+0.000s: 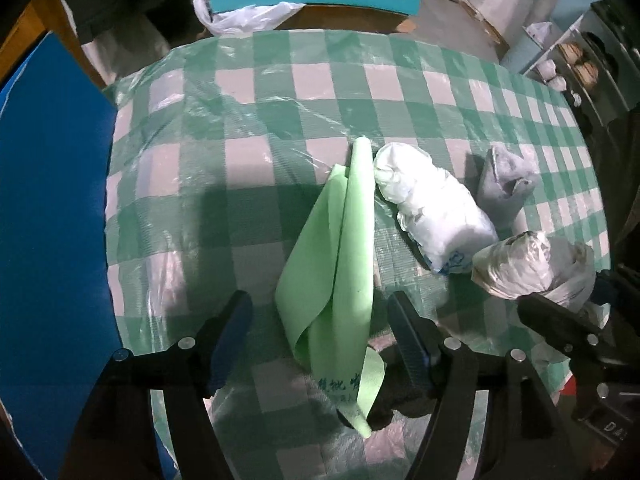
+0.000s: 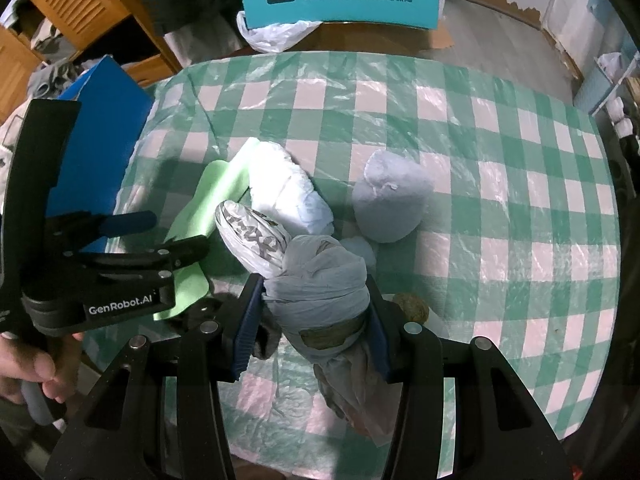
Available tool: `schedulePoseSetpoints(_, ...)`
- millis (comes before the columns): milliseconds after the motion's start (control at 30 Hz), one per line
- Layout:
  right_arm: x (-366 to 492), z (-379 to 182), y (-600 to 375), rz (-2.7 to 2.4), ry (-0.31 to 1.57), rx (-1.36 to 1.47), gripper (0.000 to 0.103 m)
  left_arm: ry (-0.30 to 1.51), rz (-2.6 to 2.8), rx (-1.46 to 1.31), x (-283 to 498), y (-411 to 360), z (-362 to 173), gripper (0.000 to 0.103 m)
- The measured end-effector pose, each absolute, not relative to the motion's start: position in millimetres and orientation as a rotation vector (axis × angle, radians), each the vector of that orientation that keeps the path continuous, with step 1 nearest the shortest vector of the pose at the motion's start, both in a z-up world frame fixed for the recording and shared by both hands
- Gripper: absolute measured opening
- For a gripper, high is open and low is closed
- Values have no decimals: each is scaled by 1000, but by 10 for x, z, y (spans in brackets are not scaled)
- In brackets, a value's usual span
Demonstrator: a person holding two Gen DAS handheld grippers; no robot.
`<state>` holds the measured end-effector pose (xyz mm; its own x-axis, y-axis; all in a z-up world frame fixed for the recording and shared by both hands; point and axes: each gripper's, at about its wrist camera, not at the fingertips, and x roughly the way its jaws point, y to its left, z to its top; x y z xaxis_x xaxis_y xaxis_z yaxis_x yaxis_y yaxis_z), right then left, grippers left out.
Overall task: Organize soft objects
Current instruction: 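Grasp the light green strip with the left tool while the right tool grasps the white wrapped bundle, then lift the green strip and white bundle and carry them toward the box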
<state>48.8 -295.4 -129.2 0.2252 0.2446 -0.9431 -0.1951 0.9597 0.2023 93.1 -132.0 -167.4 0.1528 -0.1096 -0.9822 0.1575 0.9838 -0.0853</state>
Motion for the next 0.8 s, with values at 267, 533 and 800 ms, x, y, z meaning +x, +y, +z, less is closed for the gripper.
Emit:
schedulePoseSetpoints(267,535,-1315,-2973,309,1312,58,48,1409,-185,110,957,-1497,-1791,72)
schedulePoseSetpoints(533,559,-1310,-2942,315,1311,56,48,1360,-159,207,860,-1515,-1765,12)
schedulePoseSetpoints(800,557,-1262,-2911,306,1299,51,48,1348,-157,149,849,-1330,-1638,8)
